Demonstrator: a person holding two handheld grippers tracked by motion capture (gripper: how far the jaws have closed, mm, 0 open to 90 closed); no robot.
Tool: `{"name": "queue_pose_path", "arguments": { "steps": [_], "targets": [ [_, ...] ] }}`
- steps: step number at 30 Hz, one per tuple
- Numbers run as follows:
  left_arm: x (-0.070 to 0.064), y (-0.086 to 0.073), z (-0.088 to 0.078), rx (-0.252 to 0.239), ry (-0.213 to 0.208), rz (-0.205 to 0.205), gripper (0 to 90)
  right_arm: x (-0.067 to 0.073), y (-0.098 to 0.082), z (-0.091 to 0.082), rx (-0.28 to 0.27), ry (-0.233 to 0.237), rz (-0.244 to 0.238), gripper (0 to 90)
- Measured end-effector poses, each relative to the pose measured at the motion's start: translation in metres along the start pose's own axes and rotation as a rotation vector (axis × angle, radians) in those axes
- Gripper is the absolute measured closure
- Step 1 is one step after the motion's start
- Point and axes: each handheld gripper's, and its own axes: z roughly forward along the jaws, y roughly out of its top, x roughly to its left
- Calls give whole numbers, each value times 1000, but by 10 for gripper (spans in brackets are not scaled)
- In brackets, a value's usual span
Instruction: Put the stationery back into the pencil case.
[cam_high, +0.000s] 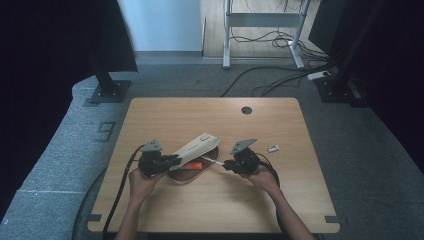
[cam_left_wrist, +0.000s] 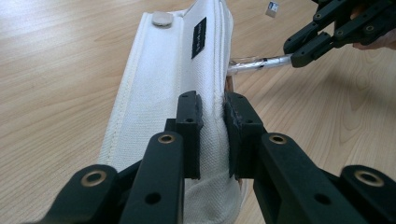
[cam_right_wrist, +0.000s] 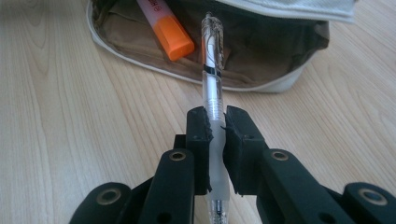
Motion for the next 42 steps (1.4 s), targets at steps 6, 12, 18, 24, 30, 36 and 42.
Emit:
{"name": "queue_pose_path", "arguments": {
  "steps": [6,12,18,24,30,36,42],
  "targets": [
    [0,0,0,0,-1,0,771,1,7,8,6,7,-9,787],
    [0,0,-1,-2,-3,1,771,2,14,19,18,19,-22,787],
    [0,0,-1,-2,-3,3,771,3,21,28,26,23,-30,787],
    [0,1,-1,0,-7,2,771,5,27,38,33,28,-39,787],
    [0,0,-1,2,-11,1,771,6,33,47,45,27,-51,786],
    [0,0,-1,3,-14,0,771,5,40,56,48,24,-58,786],
    [-1,0,0,2,-17,0,771,8,46,65,43,22,-65,786]
  ]
}}
